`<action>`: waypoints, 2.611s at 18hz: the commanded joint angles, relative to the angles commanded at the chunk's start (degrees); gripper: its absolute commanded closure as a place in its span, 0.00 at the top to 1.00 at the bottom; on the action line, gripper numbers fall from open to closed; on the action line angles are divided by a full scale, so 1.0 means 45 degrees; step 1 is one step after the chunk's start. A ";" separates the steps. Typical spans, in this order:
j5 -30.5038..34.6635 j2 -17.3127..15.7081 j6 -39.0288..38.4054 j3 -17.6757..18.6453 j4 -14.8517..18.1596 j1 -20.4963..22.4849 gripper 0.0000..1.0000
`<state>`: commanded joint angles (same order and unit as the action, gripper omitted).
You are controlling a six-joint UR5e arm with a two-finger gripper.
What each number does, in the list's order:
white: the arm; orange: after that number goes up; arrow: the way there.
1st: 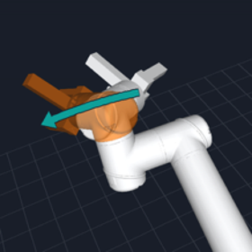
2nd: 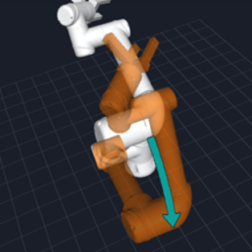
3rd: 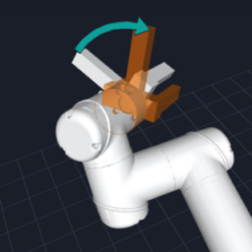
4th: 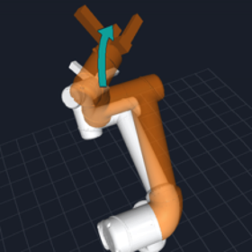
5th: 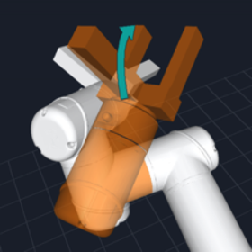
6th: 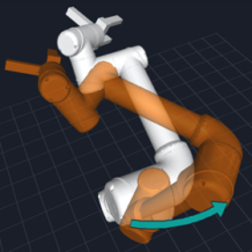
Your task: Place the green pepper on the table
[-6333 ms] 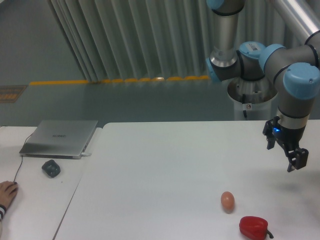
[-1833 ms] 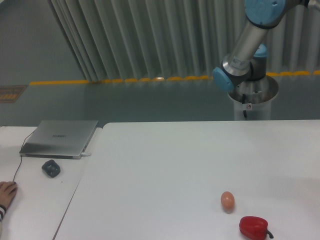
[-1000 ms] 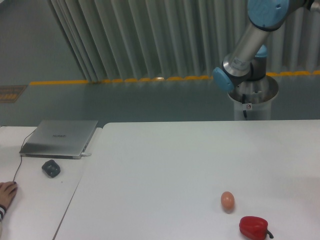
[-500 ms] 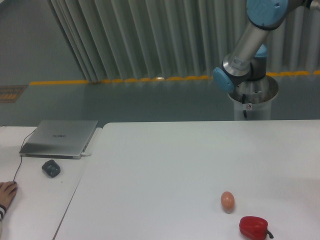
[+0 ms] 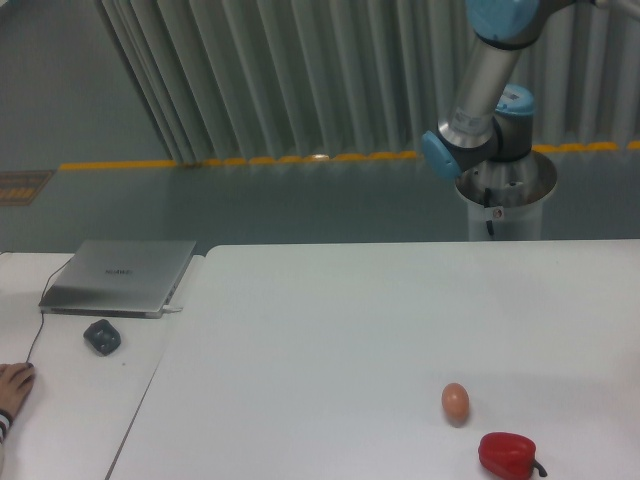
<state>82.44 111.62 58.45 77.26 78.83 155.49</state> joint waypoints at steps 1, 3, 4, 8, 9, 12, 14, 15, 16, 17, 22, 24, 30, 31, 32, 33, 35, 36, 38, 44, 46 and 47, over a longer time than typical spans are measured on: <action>-0.0039 -0.0039 0.0000 0.0039 0.0176 -0.0254 0.60; 0.0000 -0.0039 0.0019 0.0058 0.0391 -0.0801 0.60; 0.0097 -0.0020 0.0097 0.0059 0.0489 -0.1055 0.60; 0.1074 -0.0039 0.0702 0.0117 0.0587 -0.1858 0.60; 0.1055 -0.0039 0.0954 0.0137 0.0762 -0.1858 0.60; 0.1152 -0.0059 0.2223 0.0292 0.1075 -0.1936 0.60; 0.1366 -0.0059 0.2557 0.0487 0.1076 -0.2188 0.60; 0.1619 -0.0039 0.2655 0.0566 0.1056 -0.2422 0.60; 0.1892 -0.0039 0.2772 0.0702 0.1056 -0.2579 0.60; 0.2049 -0.0020 0.2967 0.0858 0.1018 -0.2755 0.60; 0.2051 0.0117 0.2910 0.1171 0.0861 -0.3556 0.60; 0.2031 0.0156 0.2813 0.1561 0.0473 -0.3829 0.60; 0.2031 0.0410 0.2188 0.1933 -0.0505 -0.4455 0.64; 0.2051 0.0410 0.2129 0.1992 -0.0642 -0.4553 0.65; 0.2031 0.0429 0.2090 0.2050 -0.0778 -0.4592 0.65; 0.2051 0.0429 0.2071 0.2128 -0.0876 -0.4593 0.68; 0.2051 0.0410 0.2070 0.2148 -0.0916 -0.4593 0.69; 0.2051 0.0410 0.2070 0.2148 -0.0916 -0.4593 0.69; 0.2051 0.0410 0.2051 0.2148 -0.0916 -0.4593 0.71; 0.2070 0.0371 0.2070 0.2148 -0.0936 -0.4593 1.00; 0.2070 0.0352 0.2070 0.2129 -0.0936 -0.4573 1.00; 0.2051 0.0332 0.2090 0.2110 -0.0955 -0.4573 1.00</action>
<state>91.67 113.12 67.85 86.75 74.53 134.91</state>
